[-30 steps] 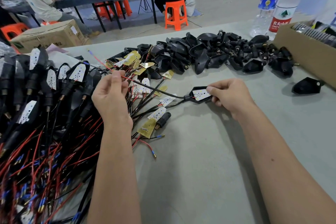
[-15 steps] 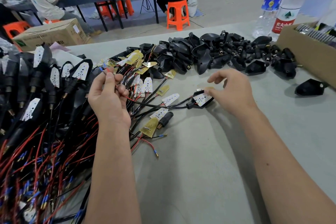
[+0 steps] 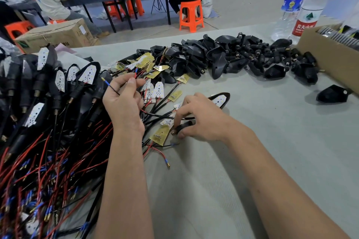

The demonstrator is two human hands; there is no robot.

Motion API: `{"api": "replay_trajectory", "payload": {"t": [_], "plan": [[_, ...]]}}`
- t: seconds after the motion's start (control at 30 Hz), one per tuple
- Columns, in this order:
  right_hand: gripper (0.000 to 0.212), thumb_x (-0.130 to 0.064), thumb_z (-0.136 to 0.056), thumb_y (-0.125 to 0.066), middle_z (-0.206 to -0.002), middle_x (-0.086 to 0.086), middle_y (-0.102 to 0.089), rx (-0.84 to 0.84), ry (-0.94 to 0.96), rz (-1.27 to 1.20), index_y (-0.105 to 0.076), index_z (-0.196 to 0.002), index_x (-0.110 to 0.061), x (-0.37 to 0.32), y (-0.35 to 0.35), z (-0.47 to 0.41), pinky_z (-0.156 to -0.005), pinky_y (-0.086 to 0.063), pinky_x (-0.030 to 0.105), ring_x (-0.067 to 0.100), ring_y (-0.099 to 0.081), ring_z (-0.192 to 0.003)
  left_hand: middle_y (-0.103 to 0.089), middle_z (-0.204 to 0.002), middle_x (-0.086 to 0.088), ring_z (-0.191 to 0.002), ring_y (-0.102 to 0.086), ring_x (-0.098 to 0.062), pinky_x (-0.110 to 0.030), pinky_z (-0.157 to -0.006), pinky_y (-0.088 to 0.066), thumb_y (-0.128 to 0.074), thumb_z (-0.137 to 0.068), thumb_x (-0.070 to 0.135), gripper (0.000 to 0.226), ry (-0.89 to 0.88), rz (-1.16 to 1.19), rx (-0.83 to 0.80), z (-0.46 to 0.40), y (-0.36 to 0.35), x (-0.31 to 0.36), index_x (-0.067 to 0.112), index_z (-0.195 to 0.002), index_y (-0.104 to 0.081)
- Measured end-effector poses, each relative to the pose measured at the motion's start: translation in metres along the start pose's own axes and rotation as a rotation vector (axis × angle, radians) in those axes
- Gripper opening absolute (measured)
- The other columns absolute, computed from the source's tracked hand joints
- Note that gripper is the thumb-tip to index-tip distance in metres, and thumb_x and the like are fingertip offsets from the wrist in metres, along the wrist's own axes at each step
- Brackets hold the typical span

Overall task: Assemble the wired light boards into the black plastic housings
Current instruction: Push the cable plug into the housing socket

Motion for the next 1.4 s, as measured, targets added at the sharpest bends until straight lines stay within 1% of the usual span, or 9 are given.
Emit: {"api": "replay_trajectory", "payload": {"t": [0.13, 0.23, 0.33, 0.4, 0.7, 0.97, 1.23, 1.33, 1.4], "plan": [[0.012, -0.021, -0.084, -0.085, -0.077, -0.012, -0.064, 0.186, -0.002, -0.606, -0.077, -0.093, -0.018, 0.016, 0.026, 0.007, -0.067, -0.044, 0.023, 0.011, -0.052, -0.072, -0.071, -0.072, -0.002, -0.042, -0.032, -0.004, -0.017, -0.045, -0.036, -0.063, -0.098, 0.009, 0.009, -0.019, -0.157, -0.085, 0.003, -0.008, -0.004, 0.007, -0.096, -0.071], [0.008, -0.018, -0.096, -0.072, -0.076, -0.006, -0.062, 0.478, -0.093, -0.970, -0.073, -0.104, -0.020, 0.041, 0.043, 0.012, -0.058, -0.044, 0.021, 0.008, -0.053, -0.067, -0.075, -0.075, -0.002, -0.047, -0.050, 0.003, -0.036, -0.082, -0.054, -0.070, -0.094, 0.014, 0.006, -0.062, -0.342, -0.244, 0.010, -0.024, -0.007, 0.011, -0.092, -0.075], [0.017, -0.006, -0.102, -0.060, -0.079, 0.003, -0.064, 0.654, -0.179, -1.324, -0.067, -0.118, -0.006, 0.057, 0.040, 0.014, -0.056, -0.046, 0.022, 0.011, -0.056, -0.065, -0.077, -0.076, -0.006, -0.058, -0.065, -0.002, -0.019, -0.069, -0.053, -0.070, -0.093, 0.009, 0.010, -0.054, -0.428, -0.407, 0.020, -0.041, -0.015, 0.015, -0.087, -0.075], [0.016, -0.005, -0.103, -0.058, -0.082, 0.006, -0.071, 0.702, -0.224, -1.426, -0.066, -0.117, -0.001, 0.063, 0.035, 0.014, -0.060, -0.050, 0.022, 0.015, -0.061, -0.068, -0.077, -0.075, -0.007, -0.071, -0.072, -0.010, -0.021, -0.073, -0.055, -0.070, -0.093, 0.004, 0.012, -0.046, -0.458, -0.453, 0.024, -0.048, -0.020, 0.013, -0.086, -0.075], [0.013, -0.004, -0.102, -0.060, -0.080, 0.006, -0.070, 0.655, -0.234, -1.381, -0.069, -0.111, -0.001, 0.057, 0.028, 0.012, -0.065, -0.054, 0.022, 0.016, -0.063, -0.071, -0.076, -0.073, -0.006, -0.072, -0.071, -0.013, -0.027, -0.073, -0.058, -0.070, -0.094, 0.007, 0.005, -0.078, -0.545, -0.473, 0.029, -0.058, -0.022, 0.004, -0.090, -0.073], [0.011, -0.005, -0.102, -0.062, -0.079, 0.004, -0.071, 0.677, -0.258, -1.373, -0.069, -0.109, -0.002, 0.060, 0.027, 0.012, -0.065, -0.054, 0.022, 0.017, -0.064, -0.071, -0.075, -0.071, -0.004, -0.049, -0.057, 0.002, -0.012, -0.054, -0.045, -0.069, -0.095, 0.008, 0.008, -0.079, -0.533, -0.452, 0.029, -0.059, -0.024, 0.000, -0.095, -0.072], [0.007, -0.004, -0.100, -0.063, -0.075, 0.000, -0.072, 0.689, -0.263, -1.331, -0.071, -0.102, -0.006, 0.058, 0.025, 0.011, -0.067, -0.057, 0.022, 0.013, -0.066, -0.067, -0.075, -0.070, -0.006, -0.068, -0.072, -0.012, -0.025, -0.070, -0.058, -0.070, -0.093, 0.005, 0.006, -0.107, -0.530, -0.446, 0.036, -0.069, -0.025, 0.003, -0.088, -0.073], [0.008, -0.004, -0.100, -0.064, -0.076, 0.002, -0.070, 0.735, -0.275, -1.316, -0.071, -0.103, -0.005, 0.060, 0.026, 0.013, -0.066, -0.057, 0.022, 0.012, -0.066, -0.066, -0.074, -0.069, -0.001, -0.066, -0.069, -0.013, -0.020, -0.061, -0.051, -0.067, -0.093, 0.003, 0.010, -0.094, -0.517, -0.463, 0.038, -0.074, -0.027, 0.007, -0.090, -0.075], [0.009, -0.004, -0.100, -0.064, -0.078, 0.003, -0.069, 0.785, -0.291, -1.325, -0.071, -0.106, -0.002, 0.064, 0.028, 0.015, -0.066, -0.056, 0.022, 0.012, -0.066, -0.066, -0.062, -0.058, 0.009, -0.056, -0.052, -0.013, -0.025, -0.057, -0.041, -0.063, -0.094, 0.002, 0.018, -0.048, -0.510, -0.463, 0.037, -0.073, -0.034, 0.011, -0.093, -0.079]]}}
Point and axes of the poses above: each hand's wrist, its own z-axis away from the middle knuckle, its own y-axis out of the back of the hand, x = y × z, the point moved 8 cm from there along -z, towards the middle knuckle
